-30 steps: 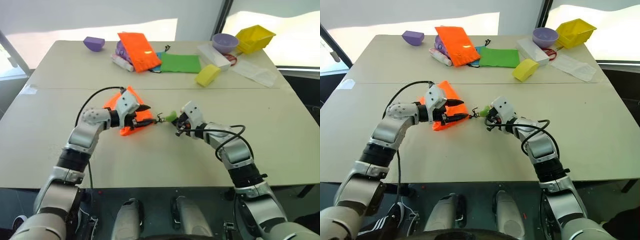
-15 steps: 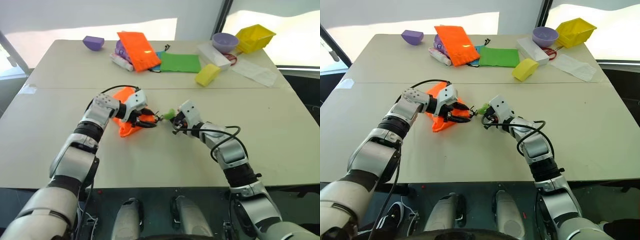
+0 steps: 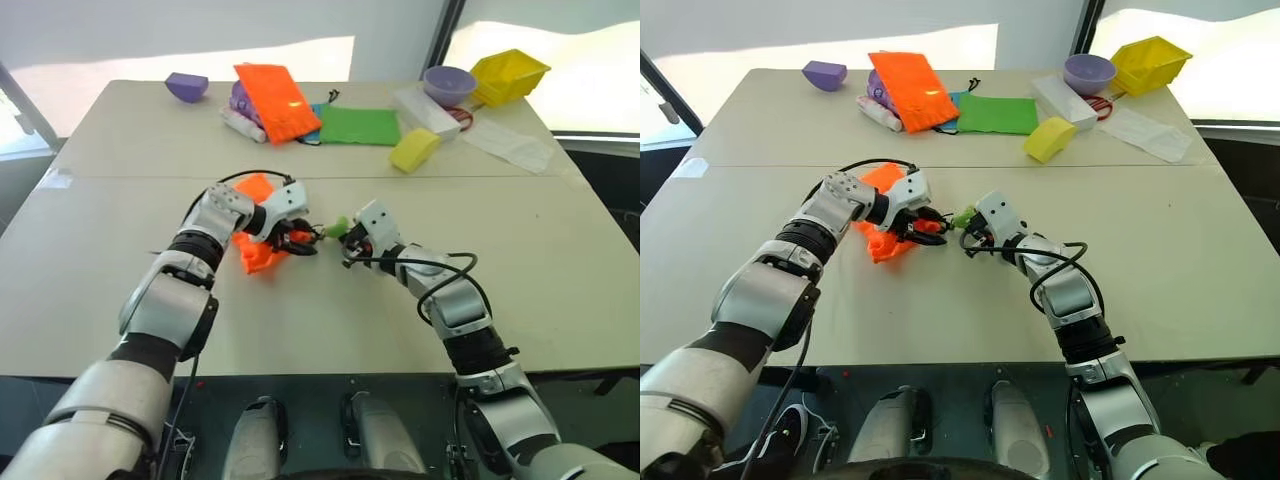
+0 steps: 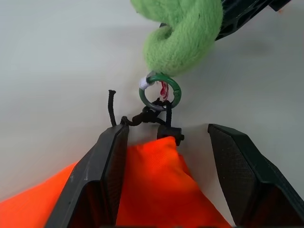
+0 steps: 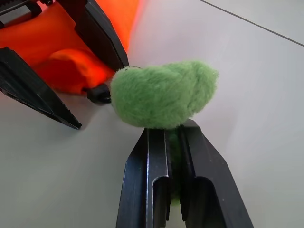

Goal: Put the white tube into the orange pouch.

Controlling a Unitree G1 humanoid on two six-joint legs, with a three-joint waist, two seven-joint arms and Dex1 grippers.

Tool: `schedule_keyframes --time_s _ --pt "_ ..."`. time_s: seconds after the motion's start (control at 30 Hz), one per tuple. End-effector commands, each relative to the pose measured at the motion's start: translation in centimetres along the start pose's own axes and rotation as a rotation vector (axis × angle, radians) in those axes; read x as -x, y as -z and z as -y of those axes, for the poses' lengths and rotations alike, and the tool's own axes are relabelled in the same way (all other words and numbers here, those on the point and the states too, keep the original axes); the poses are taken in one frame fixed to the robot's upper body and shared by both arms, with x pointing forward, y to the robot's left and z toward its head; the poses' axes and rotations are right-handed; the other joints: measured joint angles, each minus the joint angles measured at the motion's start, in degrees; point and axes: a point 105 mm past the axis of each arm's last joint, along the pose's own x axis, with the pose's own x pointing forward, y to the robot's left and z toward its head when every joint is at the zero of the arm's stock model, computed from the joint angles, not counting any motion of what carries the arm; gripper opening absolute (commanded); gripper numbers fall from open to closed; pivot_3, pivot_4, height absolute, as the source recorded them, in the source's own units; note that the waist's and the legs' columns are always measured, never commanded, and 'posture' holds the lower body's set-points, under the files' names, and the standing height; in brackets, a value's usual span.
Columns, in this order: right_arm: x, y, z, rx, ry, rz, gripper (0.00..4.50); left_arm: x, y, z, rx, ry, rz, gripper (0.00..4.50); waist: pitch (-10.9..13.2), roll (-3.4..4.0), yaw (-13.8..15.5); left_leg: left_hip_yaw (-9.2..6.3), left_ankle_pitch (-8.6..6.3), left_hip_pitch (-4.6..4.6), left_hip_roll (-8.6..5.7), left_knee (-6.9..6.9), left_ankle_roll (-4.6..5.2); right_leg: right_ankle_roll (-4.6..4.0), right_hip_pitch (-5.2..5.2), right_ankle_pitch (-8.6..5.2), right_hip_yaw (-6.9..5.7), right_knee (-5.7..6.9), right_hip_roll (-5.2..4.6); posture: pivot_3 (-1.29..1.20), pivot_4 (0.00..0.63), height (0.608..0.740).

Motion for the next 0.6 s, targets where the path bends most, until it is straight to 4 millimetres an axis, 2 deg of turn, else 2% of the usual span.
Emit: schedule_keyframes --time_s 0.03,0.1,0.2,0.6 --pt "0.20 -1.70 0.48 0.032 0.021 0.059 0.00 -0.24 0.87 0.43 -0.014 0.022 -0.047 2.86 0.0 0.00 0.0 0.00 0.00 0.01 0.00 0.00 0.00 0.00 0.00 0.00 0.00 0.01 0.00 0.00 0.150 0.740" --pt "0.17 -1.70 0.62 0.031 0.024 0.058 0.00 -0.24 0.68 0.30 -0.003 0.011 -0.028 2.86 0.0 0.00 0.0 0.01 0.00 0.01 0.00 0.01 0.00 0.00 0.00 0.00 0.00 0.02 0.00 0.00 0.150 0.740" --pt "0.10 -1.86 0.60 0.036 0.022 0.061 0.00 0.00 0.70 0.18 -0.005 0.006 -0.026 2.09 0.0 0.00 0.0 0.01 0.00 0.02 0.00 0.03 0.00 0.00 0.00 0.00 0.01 0.04 0.00 0.00 0.150 0.740" --pt "0.00 -1.97 0.74 0.046 0.024 0.061 0.00 0.25 0.88 0.10 -0.005 0.003 -0.033 2.09 0.0 0.00 -0.1 0.01 0.00 0.12 0.00 0.08 0.00 0.00 0.00 0.00 0.03 0.27 0.00 0.00 0.150 0.740"
